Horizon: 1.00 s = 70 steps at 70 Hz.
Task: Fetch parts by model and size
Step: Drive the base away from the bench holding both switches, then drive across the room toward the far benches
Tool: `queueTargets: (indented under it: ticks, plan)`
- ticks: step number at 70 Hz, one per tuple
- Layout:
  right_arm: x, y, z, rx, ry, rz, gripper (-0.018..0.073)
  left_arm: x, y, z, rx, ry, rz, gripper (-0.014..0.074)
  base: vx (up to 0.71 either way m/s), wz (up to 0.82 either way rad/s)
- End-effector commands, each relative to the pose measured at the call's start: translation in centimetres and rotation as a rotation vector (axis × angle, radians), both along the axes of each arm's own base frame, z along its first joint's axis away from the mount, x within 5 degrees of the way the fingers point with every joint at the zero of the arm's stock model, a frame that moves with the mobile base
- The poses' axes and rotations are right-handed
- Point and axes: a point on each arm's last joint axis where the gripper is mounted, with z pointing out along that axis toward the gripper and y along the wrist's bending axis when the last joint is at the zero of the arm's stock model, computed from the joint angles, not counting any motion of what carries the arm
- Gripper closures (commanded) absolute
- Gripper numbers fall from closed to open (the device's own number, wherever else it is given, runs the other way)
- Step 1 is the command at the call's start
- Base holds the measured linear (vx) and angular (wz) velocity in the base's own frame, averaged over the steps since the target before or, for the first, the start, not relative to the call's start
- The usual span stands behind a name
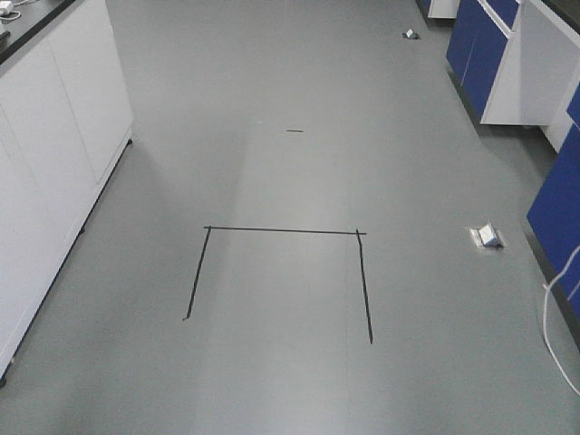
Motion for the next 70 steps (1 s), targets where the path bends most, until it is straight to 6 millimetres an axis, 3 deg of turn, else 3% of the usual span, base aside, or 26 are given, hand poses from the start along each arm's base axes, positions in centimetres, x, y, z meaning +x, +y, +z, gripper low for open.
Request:
queueTargets:
  ticks: [1, 70]
  plan:
    - [-0.01, 0.06, 1.47, -0.006, -0.094, 0.008, 0.0565, -0.02, -0.14, 1.43, -0.009, -0.088, -0.015, 0.0603, 0.40, 0.06]
    - [-0.01, 0.06, 1.47, -0.006, -0.094, 0.008, 0.0565, -0.02, -0.14, 1.43, -0.009, -0.088, -0.015, 0.0603, 0.48, -0.01]
